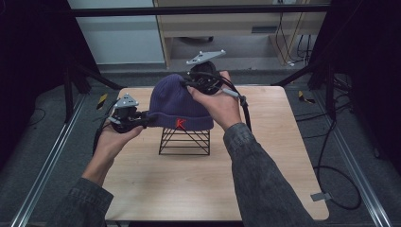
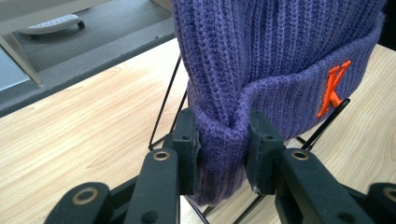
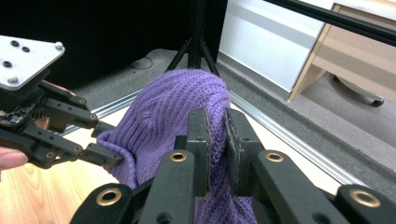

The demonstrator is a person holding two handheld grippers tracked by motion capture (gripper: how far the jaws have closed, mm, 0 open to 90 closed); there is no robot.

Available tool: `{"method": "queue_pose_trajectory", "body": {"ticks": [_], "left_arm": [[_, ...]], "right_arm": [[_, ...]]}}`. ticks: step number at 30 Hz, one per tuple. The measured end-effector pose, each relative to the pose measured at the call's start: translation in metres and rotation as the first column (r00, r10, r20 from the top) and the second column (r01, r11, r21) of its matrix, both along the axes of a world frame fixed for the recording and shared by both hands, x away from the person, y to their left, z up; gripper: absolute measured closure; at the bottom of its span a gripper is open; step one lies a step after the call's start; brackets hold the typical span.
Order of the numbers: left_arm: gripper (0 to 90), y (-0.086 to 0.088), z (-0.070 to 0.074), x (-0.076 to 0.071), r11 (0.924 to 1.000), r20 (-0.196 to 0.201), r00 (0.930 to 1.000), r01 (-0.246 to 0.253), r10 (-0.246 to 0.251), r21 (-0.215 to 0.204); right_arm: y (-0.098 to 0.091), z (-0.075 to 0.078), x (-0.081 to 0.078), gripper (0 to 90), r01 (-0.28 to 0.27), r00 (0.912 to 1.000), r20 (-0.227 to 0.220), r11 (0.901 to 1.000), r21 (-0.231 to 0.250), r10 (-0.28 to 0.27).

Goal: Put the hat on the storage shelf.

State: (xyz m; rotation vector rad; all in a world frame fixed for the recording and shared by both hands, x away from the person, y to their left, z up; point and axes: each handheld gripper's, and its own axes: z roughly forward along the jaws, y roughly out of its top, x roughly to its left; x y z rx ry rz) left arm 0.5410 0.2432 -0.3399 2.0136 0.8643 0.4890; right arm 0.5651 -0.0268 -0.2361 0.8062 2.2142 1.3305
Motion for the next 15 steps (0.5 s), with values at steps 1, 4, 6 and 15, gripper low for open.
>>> {"method": "queue_pose_trajectory", "body": {"ticks": [1, 4, 6, 15], "left_arm": [[68.4, 0.0, -0.001, 0.0, 1.0, -0.001, 1.0, -0.001, 0.001, -0.002], [68.4, 0.001, -0.003, 0.0, 1.0, -0.005, 1.0, 0.0, 0.0, 0.003], [68.4, 0.001, -0.006, 0.0, 1.0, -0.009, 1.0, -0.002, 0.002, 0.002], [68.4, 0.001, -0.017, -0.001, 1.0, -0.025, 0.9997, 0.002, -0.002, 0.005]], "right_arm": [[0.0, 0.0, -0.001, 81.5, -0.004, 1.0, 0.0, 1.0, -0.002, 0.004], [-0.001, -0.002, -0.003, 81.3, -0.015, 0.9999, -0.006, 0.9998, -0.01, 0.014], [-0.001, -0.004, -0.003, 81.3, -0.02, 0.9997, -0.011, 0.9997, -0.013, 0.02], [-0.003, -0.015, -0.006, 81.2, -0.031, 0.9989, -0.035, 0.9992, -0.023, 0.031]]}}
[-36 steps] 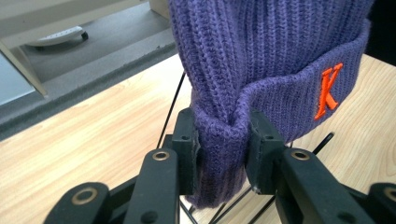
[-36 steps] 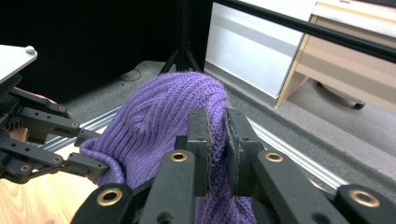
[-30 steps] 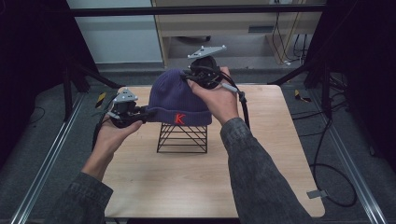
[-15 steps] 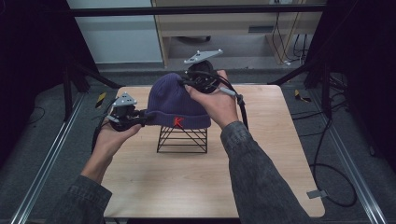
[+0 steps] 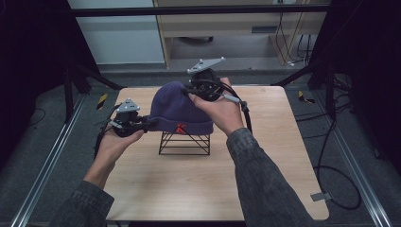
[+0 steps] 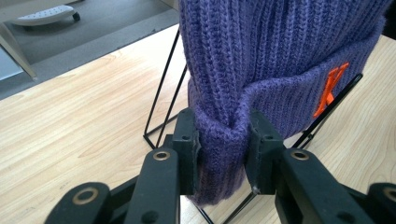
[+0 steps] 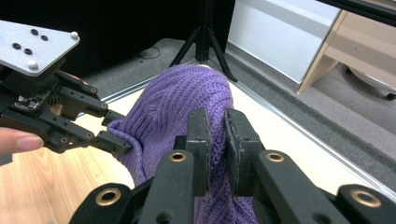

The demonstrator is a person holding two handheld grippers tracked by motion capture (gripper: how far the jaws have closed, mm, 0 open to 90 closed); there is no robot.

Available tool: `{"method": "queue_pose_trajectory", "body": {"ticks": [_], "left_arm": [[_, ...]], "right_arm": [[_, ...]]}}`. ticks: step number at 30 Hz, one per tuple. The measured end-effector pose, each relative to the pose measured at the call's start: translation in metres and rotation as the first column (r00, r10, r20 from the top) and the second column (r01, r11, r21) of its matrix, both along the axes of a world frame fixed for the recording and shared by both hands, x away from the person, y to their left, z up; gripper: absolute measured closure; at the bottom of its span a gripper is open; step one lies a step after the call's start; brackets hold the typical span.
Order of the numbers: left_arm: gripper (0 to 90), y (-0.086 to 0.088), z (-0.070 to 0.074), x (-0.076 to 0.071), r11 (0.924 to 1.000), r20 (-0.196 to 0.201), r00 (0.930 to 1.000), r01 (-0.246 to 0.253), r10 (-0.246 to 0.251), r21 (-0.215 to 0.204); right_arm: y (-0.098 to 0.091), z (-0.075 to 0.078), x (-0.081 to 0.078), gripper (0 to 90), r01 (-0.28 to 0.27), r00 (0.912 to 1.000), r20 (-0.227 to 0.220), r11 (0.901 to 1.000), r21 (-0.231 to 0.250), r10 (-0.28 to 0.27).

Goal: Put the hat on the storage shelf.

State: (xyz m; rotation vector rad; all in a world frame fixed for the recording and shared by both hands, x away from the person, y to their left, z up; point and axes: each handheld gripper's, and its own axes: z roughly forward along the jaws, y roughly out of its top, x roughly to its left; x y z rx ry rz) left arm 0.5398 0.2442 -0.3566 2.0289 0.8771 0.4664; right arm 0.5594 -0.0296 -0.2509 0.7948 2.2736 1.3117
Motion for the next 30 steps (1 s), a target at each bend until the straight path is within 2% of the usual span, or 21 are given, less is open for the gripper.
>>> {"method": "queue_pose_trajectory", "body": {"ticks": [8, 30], "left_arm": [[68.4, 0.0, -0.008, 0.0, 0.9999, -0.012, 0.9999, 0.005, -0.005, 0.014], [68.5, 0.003, -0.029, -0.003, 0.9999, -0.038, 0.9993, 0.004, -0.004, 0.014]], "right_arm": [[0.0, -0.009, 0.001, 81.1, -0.005, 0.9997, -0.022, 1.0, -0.008, 0.005], [0.003, -0.028, -0.003, 81.1, -0.034, 0.9974, -0.064, 0.9992, -0.022, 0.032]]}}
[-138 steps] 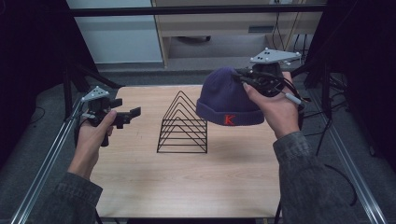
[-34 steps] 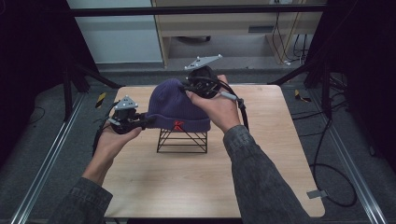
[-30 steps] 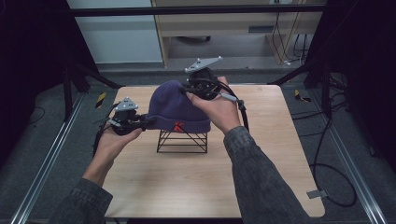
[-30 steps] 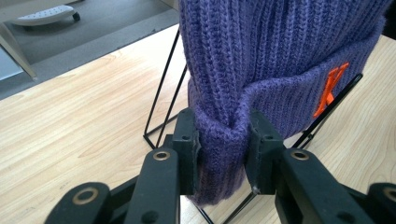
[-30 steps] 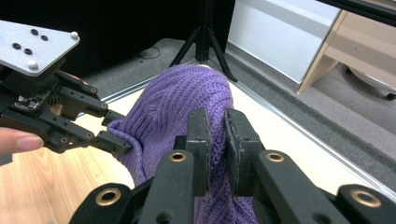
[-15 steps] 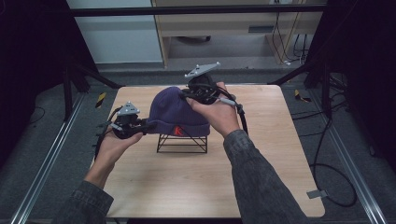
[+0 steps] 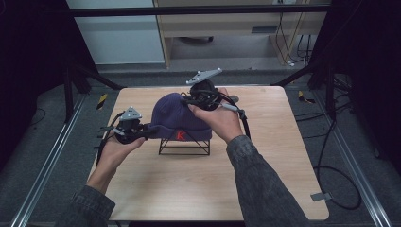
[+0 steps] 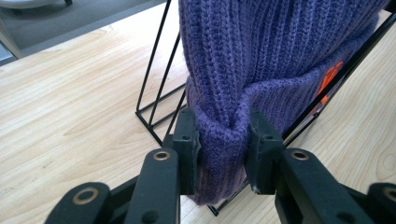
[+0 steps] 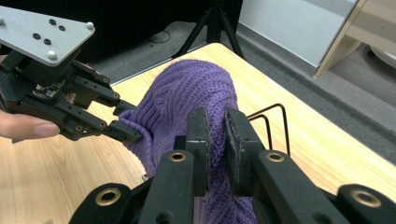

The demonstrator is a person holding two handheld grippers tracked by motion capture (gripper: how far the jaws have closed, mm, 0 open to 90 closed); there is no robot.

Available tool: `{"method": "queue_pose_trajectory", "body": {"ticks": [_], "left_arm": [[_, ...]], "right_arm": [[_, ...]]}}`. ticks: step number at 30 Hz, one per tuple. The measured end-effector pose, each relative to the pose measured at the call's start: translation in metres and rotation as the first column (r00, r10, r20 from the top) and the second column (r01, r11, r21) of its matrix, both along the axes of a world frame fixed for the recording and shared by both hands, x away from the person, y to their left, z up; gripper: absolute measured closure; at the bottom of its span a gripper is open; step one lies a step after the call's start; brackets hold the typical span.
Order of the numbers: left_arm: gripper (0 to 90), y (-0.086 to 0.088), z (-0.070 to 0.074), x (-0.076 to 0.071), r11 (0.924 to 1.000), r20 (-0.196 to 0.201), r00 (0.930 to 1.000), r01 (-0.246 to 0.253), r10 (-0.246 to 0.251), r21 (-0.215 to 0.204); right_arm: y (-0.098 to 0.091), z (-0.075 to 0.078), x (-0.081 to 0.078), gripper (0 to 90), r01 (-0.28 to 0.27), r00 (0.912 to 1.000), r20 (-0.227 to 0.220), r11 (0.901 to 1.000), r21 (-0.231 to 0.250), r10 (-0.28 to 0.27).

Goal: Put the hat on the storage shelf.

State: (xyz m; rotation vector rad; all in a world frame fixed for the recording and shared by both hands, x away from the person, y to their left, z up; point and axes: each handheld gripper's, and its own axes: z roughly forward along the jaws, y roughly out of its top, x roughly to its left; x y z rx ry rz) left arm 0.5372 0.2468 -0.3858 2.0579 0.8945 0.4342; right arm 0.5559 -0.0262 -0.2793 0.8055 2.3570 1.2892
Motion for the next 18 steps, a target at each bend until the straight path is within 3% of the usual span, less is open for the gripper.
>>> {"method": "queue_pose_trajectory", "body": {"ticks": [18], "left_arm": [[68.7, 0.002, -0.013, -0.002, 0.9999, -0.021, 0.9998, 0.0, 0.0, 0.01]], "right_arm": [[-0.001, -0.018, -0.002, 81.0, -0.012, 0.9994, -0.033, 0.9999, -0.007, 0.012]]}}
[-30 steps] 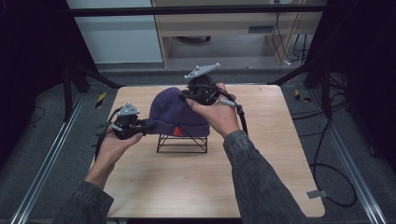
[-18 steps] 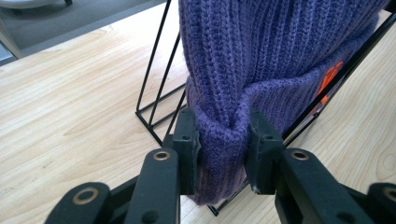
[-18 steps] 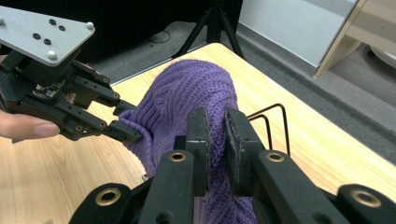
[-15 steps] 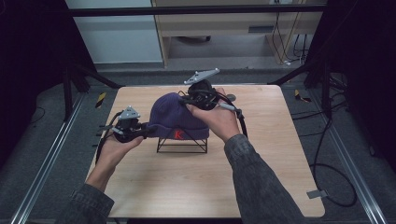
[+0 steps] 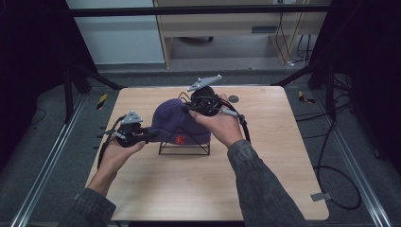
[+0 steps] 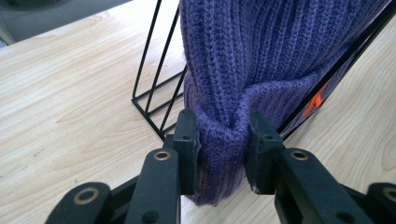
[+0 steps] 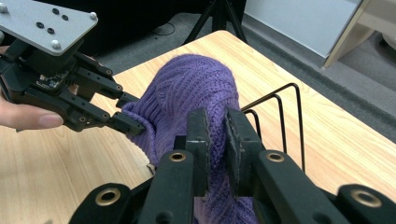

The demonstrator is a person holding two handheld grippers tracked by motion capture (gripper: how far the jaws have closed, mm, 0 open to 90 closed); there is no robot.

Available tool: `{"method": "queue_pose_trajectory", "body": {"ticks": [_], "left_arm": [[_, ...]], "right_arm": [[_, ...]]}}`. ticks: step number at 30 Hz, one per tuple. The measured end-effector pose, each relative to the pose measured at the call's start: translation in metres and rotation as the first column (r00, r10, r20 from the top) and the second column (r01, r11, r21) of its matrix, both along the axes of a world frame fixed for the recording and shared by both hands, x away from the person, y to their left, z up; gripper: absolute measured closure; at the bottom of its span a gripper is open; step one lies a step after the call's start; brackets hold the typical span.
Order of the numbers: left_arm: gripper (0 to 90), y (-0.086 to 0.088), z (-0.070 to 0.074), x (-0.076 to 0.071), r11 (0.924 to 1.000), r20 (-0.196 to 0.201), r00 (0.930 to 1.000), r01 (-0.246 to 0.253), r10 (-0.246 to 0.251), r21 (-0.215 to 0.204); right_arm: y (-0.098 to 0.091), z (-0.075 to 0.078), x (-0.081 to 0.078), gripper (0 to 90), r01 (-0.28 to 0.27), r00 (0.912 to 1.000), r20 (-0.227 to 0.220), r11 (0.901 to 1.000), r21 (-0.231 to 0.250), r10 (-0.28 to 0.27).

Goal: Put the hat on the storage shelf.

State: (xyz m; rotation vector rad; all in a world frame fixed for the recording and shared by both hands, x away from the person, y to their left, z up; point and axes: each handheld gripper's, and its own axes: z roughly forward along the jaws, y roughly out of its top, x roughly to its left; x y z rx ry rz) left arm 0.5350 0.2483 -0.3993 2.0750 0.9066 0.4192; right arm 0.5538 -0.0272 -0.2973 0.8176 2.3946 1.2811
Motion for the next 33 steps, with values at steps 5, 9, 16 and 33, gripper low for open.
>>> {"method": "queue_pose_trajectory", "body": {"ticks": [5, 9, 16, 33], "left_arm": [[68.8, 0.0, -0.002, -0.001, 1.0, -0.008, 1.0, 0.003, -0.003, 0.008], [68.8, 0.001, -0.004, -0.002, 0.9999, -0.009, 1.0, 0.001, -0.001, 0.01], [68.7, -0.002, -0.02, 0.001, 0.9999, -0.029, 0.9995, -0.012, 0.012, 0.001], [68.6, -0.001, -0.035, 0.001, 0.9996, -0.045, 0.9988, -0.02, 0.021, 0.019]], "right_arm": [[0.002, -0.001, -0.001, 81.0, -0.007, 1.0, -0.004, 0.9999, -0.011, 0.007], [0.002, -0.002, -0.002, 81.0, -0.005, 1.0, -0.008, 0.9996, -0.028, 0.005], [0.005, -0.013, 0.0, 80.9, -0.006, 0.9995, -0.031, 0.999, -0.045, 0.005], [0.011, -0.029, 0.001, 80.7, -0.012, 0.9986, -0.051, 0.9993, -0.037, 0.01]]}}
